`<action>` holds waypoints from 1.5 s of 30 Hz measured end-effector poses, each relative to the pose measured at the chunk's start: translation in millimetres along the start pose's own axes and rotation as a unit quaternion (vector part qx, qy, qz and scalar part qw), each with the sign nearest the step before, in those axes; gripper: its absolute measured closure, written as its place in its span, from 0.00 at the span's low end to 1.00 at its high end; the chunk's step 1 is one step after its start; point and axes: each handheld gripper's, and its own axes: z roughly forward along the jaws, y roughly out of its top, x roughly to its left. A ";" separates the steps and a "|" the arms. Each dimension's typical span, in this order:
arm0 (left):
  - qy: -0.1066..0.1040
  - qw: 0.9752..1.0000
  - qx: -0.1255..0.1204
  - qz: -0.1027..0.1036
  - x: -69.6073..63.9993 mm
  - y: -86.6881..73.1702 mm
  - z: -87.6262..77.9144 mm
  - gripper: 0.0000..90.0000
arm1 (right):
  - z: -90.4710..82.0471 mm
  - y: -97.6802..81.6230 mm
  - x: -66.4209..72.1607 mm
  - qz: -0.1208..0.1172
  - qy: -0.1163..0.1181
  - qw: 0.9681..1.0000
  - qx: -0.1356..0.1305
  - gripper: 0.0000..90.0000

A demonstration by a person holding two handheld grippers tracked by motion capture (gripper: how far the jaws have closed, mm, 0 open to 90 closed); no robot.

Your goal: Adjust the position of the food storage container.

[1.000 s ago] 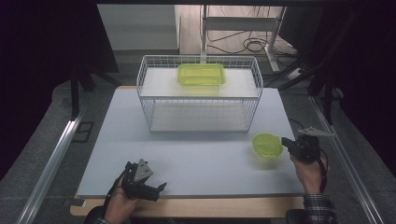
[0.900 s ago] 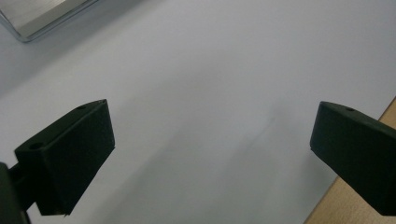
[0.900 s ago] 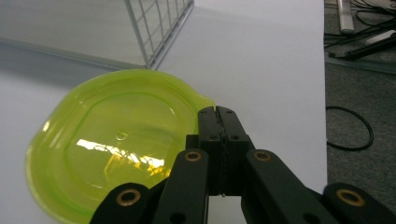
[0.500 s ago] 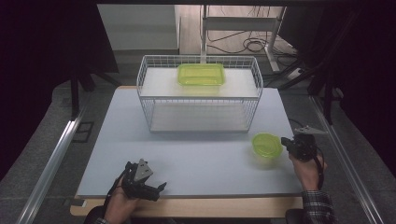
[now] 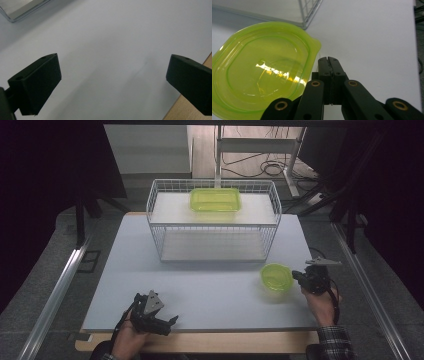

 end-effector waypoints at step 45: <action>-0.001 1.000 0.009 0.013 -3.0 0.1 2.0 0.00 | 23.3 -0.3 70.1 -0.028 0.100 0.994 0.036 0.98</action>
